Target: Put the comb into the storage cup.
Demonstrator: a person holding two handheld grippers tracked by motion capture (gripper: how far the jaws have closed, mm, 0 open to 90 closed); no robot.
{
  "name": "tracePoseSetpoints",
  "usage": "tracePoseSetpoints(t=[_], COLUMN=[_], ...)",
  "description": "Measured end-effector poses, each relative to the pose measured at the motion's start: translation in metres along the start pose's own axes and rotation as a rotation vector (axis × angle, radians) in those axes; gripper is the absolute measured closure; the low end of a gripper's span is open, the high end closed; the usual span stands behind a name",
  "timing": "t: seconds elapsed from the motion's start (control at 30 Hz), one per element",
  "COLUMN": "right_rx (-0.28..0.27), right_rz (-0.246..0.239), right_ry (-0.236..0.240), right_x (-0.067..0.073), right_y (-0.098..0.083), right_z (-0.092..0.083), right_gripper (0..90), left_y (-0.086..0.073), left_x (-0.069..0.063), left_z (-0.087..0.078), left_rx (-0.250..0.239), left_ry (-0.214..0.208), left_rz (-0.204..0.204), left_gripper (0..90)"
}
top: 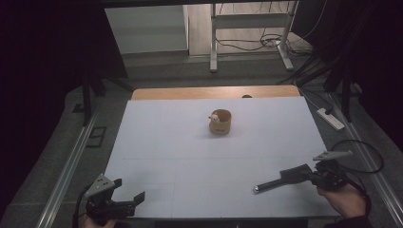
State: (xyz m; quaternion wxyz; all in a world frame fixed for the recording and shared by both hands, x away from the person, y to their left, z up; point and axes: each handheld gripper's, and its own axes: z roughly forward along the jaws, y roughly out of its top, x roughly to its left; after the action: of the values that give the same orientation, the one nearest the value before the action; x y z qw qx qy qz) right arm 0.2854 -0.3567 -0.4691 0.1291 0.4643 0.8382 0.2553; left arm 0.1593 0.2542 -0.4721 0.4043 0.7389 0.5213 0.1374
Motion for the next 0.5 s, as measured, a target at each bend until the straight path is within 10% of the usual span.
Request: tracePoseSetpoints(t=[0.5], right_rx=[0.081], right_rz=[0.024], right_ry=[-0.014], right_x=[-0.01], right_y=[-0.015], right_z=[0.009], right_gripper=[90.0], left_y=[0.0], left_x=[0.001], left_z=[0.0], left_rx=[-0.005], left_ry=[-0.005], left_rz=[-0.007], left_gripper=[1.3])
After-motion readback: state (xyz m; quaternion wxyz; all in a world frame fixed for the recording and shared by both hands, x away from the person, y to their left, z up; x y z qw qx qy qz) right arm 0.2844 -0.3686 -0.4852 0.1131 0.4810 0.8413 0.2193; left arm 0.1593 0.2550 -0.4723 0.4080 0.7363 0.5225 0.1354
